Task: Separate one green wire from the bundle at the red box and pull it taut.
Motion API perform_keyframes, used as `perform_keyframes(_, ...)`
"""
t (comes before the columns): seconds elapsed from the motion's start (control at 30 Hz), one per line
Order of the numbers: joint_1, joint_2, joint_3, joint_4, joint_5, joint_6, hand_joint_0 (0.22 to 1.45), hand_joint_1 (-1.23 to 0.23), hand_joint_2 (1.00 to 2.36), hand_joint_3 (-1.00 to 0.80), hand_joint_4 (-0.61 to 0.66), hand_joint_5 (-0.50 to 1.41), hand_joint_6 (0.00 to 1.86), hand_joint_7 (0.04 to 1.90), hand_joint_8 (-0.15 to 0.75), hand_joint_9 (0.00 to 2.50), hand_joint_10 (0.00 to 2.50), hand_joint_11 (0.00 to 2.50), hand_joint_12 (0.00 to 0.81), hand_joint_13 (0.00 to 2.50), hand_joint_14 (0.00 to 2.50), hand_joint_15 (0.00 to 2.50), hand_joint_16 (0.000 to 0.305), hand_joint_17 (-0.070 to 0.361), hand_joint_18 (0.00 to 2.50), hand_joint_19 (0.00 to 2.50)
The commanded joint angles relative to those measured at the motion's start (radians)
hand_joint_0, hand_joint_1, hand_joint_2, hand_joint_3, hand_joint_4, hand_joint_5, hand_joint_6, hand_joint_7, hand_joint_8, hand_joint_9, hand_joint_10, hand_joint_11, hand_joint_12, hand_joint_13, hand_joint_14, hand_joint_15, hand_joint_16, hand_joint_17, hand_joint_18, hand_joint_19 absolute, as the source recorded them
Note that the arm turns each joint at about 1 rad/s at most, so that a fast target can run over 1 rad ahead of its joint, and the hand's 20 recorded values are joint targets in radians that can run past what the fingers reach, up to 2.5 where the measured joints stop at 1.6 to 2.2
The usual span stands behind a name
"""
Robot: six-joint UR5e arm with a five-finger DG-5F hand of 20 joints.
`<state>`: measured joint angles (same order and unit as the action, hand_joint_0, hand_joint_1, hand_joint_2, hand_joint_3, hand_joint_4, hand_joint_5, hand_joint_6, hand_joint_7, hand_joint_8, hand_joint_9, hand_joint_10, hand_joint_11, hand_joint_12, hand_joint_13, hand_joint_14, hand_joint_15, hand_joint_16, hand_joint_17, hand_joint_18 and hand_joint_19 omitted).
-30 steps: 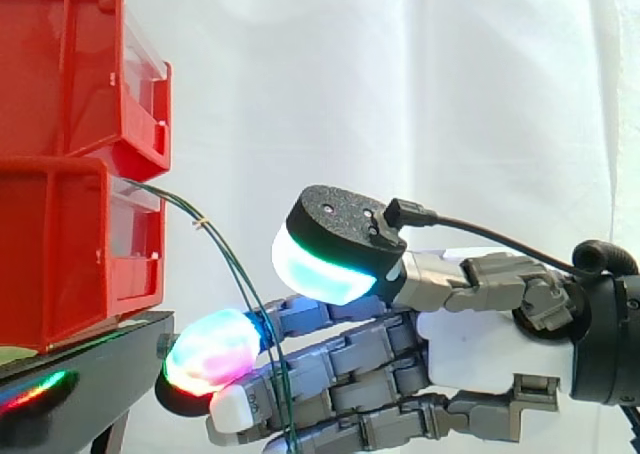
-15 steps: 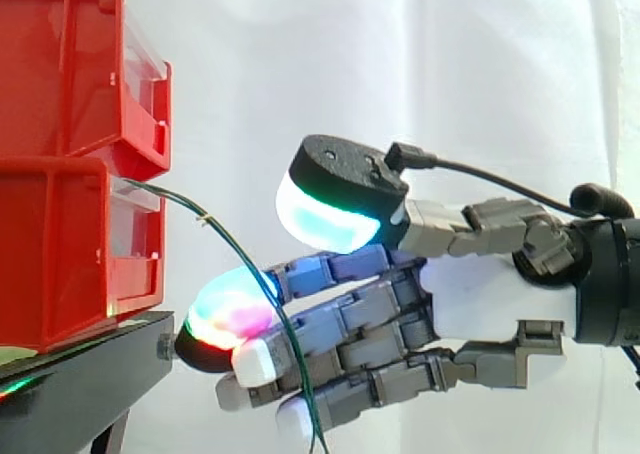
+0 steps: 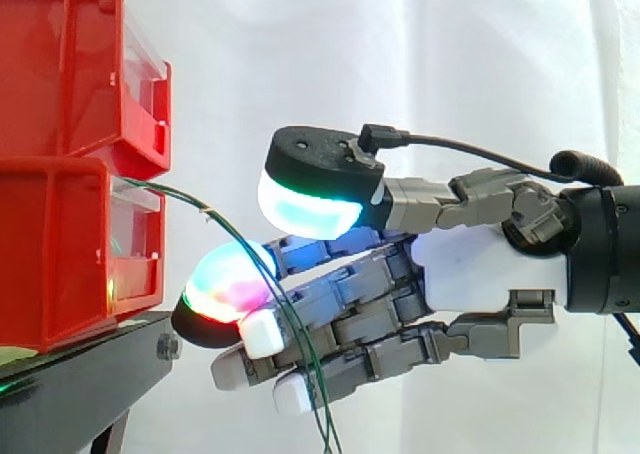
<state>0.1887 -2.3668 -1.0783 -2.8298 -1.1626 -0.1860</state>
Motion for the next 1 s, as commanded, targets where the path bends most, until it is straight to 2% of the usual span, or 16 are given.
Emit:
perform_keyframes(0.0,0.000,0.000,0.008,0.000,0.000,0.000,0.61,-0.73,1.01,-0.35,0.17,-0.17,0.81,0.86,0.263,0.79,0.02,0.46,0.336,0.52,0.01,0.23,0.047,0.105,0.53,0.42)
perform_keyframes(0.1,0.000,0.000,0.018,-0.016,0.000,0.000,0.59,-0.72,1.01,-0.38,0.17,-0.16,0.84,0.86,0.263,0.81,0.02,0.47,0.338,0.52,0.01,0.23,0.047,0.105,0.53,0.42)
perform_keyframes(0.2,0.000,0.000,0.029,-0.030,0.000,0.000,0.58,-0.62,1.01,-0.41,0.17,-0.15,0.85,0.89,0.269,0.84,0.02,0.48,0.338,0.52,0.01,0.24,0.047,0.106,0.53,0.42)
perform_keyframes(0.33,-0.002,0.000,0.038,-0.045,0.000,0.002,0.58,-0.56,1.01,-0.34,0.17,-0.15,0.87,0.91,0.274,0.87,0.02,0.50,0.338,0.52,0.01,0.26,0.047,0.106,0.51,0.44)
perform_keyframes(0.53,-0.002,0.000,0.041,-0.076,0.001,0.025,0.59,-0.69,1.02,-0.26,0.17,-0.16,0.90,0.90,0.277,0.86,0.02,0.54,0.343,0.53,0.01,0.27,0.048,0.107,0.51,0.45)
perform_keyframes(0.7,-0.003,0.000,0.041,-0.076,0.001,0.026,0.60,-0.77,1.01,-0.36,0.18,-0.16,0.91,0.87,0.275,0.86,0.02,0.56,0.343,0.54,0.01,0.28,0.048,0.108,0.52,0.44)
perform_keyframes(0.87,-0.002,0.001,0.041,-0.077,0.001,0.026,0.61,-0.80,1.01,-0.40,0.15,-0.16,0.91,0.89,0.271,0.88,0.02,0.57,0.339,0.56,0.01,0.28,0.048,0.107,0.55,0.44)
perform_keyframes(0.97,-0.002,0.000,0.041,-0.077,0.001,0.026,0.62,-0.78,1.01,-0.33,0.10,-0.16,0.92,0.95,0.272,0.89,0.02,0.58,0.338,0.57,0.01,0.29,0.047,0.107,0.56,0.44)
